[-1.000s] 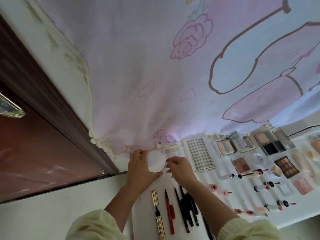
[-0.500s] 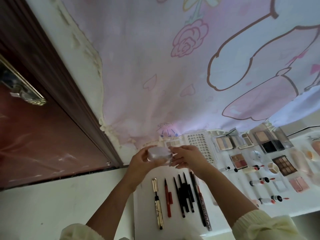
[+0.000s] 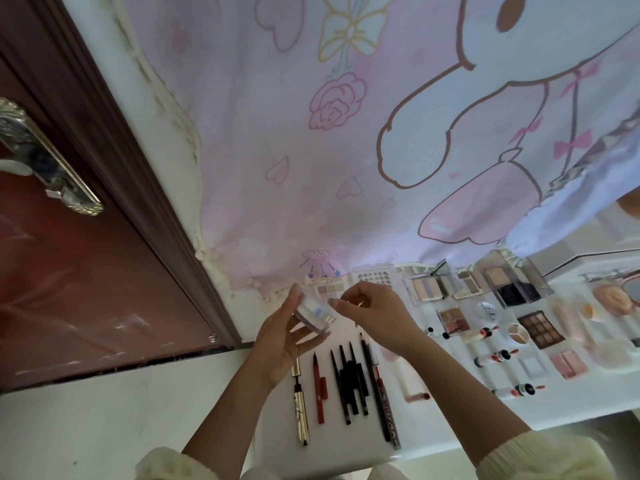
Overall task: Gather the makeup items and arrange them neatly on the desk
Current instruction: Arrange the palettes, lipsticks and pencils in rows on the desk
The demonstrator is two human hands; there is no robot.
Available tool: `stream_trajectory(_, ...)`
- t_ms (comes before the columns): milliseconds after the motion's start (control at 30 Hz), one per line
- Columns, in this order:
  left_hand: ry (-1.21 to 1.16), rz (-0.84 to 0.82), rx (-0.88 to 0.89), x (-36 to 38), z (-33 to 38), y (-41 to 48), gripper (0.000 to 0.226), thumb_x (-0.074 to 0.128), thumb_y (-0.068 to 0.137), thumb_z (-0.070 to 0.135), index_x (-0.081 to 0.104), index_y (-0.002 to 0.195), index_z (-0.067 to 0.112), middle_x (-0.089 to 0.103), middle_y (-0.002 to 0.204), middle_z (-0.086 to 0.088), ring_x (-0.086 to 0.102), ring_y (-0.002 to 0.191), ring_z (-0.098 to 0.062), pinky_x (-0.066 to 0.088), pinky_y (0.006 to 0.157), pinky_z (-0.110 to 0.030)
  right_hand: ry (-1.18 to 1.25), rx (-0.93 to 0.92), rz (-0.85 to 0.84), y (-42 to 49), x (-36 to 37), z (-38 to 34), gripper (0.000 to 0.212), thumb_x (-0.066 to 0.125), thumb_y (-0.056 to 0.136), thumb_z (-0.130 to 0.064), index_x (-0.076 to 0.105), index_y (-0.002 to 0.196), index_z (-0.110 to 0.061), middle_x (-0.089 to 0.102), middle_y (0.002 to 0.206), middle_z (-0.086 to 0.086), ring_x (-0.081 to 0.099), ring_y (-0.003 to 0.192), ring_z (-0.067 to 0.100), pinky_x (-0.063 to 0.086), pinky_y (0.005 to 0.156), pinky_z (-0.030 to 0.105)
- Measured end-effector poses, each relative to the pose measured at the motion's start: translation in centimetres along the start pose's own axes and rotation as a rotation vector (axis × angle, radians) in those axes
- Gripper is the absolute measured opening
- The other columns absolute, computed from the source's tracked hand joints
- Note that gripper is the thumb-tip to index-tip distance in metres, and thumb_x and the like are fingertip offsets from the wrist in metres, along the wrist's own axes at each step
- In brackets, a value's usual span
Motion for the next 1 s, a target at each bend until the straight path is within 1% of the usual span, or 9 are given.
stream_trajectory(33, -0.004, 0.002, -0.011, 0.1, -0.1, -0.1, 0.055, 0.063, 0.082, 0.048, 0.062, 0.12, 0.009, 0.067, 0.115, -0.019, 0.066, 0.104, -0.034, 0.051, 0.094, -0.053, -0.049, -0.048, -0.004, -0.3, -0.2, -0.5, 0.028, 0.071, 0.082, -0.049, 0.068, 0.096, -0.026, 0.067, 0.089, -0.015, 0.061, 0.079, 0.001, 0.047, 0.068, 0.017)
stream_trajectory(100, 0.009, -0.009, -0.04, 0.3, -0.4, -0.3, 0.057, 0.062, 0.083, 0.053, 0.062, 0.122, 0.011, 0.066, 0.119, -0.018, 0.064, 0.109, -0.035, 0.051, 0.096, -0.05, -0.104, -0.087, -0.075, -0.6, 0.1, -1.2, 0.047, 0.074, 0.076, -0.053, 0.064, 0.115, -0.03, 0.06, 0.107, -0.021, 0.054, 0.098, -0.002, 0.04, 0.079, 0.017)
stream_trajectory(167, 0.043, -0.028, -0.056, 0.6, -0.6, -0.5, 0.061, 0.059, 0.082, 0.057, 0.063, 0.123, 0.012, 0.066, 0.121, -0.017, 0.062, 0.113, -0.033, 0.049, 0.099, -0.047, -0.16, -0.069, -0.152, -0.8, 0.5, -1.1, 0.066, 0.079, 0.069, -0.056, 0.058, 0.128, -0.033, 0.052, 0.12, -0.016, 0.046, 0.113, 0.003, 0.037, 0.09, 0.023)
stream_trajectory(200, 0.073, -0.047, -0.057, 0.7, -0.6, -0.6, 0.062, 0.057, 0.083, 0.058, 0.063, 0.124, 0.012, 0.065, 0.122, -0.017, 0.062, 0.113, -0.032, 0.047, 0.102, -0.047, -0.183, -0.074, -0.177, -0.9, 0.7, -1.1, 0.068, 0.08, 0.067, -0.056, 0.058, 0.128, -0.036, 0.051, 0.121, -0.015, 0.042, 0.115, 0.004, 0.036, 0.091, 0.025)
stream_trajectory(333, 0.176, -0.096, -0.022, 1.3, -0.4, -0.8, 0.061, 0.053, 0.084, 0.061, 0.067, 0.12, 0.015, 0.065, 0.121, -0.017, 0.062, 0.104, -0.027, 0.043, 0.105, -0.05, -0.25, -0.185, -0.199, -0.9, 1.2, -1.9, 0.046, 0.08, 0.067, -0.055, 0.065, 0.106, -0.036, 0.06, 0.106, -0.024, 0.04, 0.109, 0.002, 0.035, 0.081, 0.019)
stream_trajectory(467, 0.196, -0.074, -0.012, 1.3, -0.3, -1.1, 0.055, 0.053, 0.084, 0.061, 0.073, 0.11, 0.017, 0.068, 0.117, -0.017, 0.064, 0.105, -0.03, 0.046, 0.101, -0.051, -0.171, -0.239, -0.167, -1.0, 1.5, -2.5, 0.031, 0.084, 0.067, -0.041, 0.067, 0.088, -0.026, 0.064, 0.091, -0.013, 0.054, 0.089, 0.002, 0.04, 0.077, 0.013)
stream_trajectory(600, 0.237, -0.062, -0.02, 1.3, 0.0, -1.4, 0.055, 0.056, 0.08, 0.061, 0.075, 0.106, 0.017, 0.069, 0.112, -0.018, 0.065, 0.097, -0.027, 0.052, 0.093, -0.047, -0.179, -0.241, -0.15, -1.4, 1.5, -2.8, 0.036, 0.086, 0.065, -0.04, 0.069, 0.091, -0.022, 0.064, 0.093, -0.012, 0.052, 0.09, -0.002, 0.037, 0.075, 0.003)
stream_trajectory(800, 0.235, -0.029, -0.028, 1.4, 0.6, -1.6, 0.054, 0.061, 0.074, 0.055, 0.075, 0.102, 0.011, 0.07, 0.108, -0.019, 0.066, 0.092, -0.028, 0.051, 0.093, -0.05, -0.196, -0.269, -0.127, -1.4, 1.3, -3.0, 0.047, 0.086, 0.061, -0.048, 0.068, 0.098, -0.025, 0.062, 0.098, -0.013, 0.052, 0.095, 0.0, 0.043, 0.084, 0.016)
stream_trajectory(1000, 0.248, -0.007, -0.025, 1.5, 1.2, -1.5, 0.052, 0.06, 0.079, 0.055, 0.074, 0.104, 0.011, 0.072, 0.106, -0.016, 0.067, 0.09, -0.026, 0.054, 0.09, -0.048, -0.221, -0.329, -0.104, -1.1, 1.4, -3.5, 0.043, 0.084, 0.062, -0.052, 0.067, 0.094, -0.029, 0.062, 0.095, -0.015, 0.052, 0.096, 0.002, 0.045, 0.085, 0.02)
Point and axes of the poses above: each hand's wrist, its own y-axis towards the middle knuckle, its own x-axis out of the palm, z = x × y, the point moved 7 cm from there along y, towards the middle knuckle
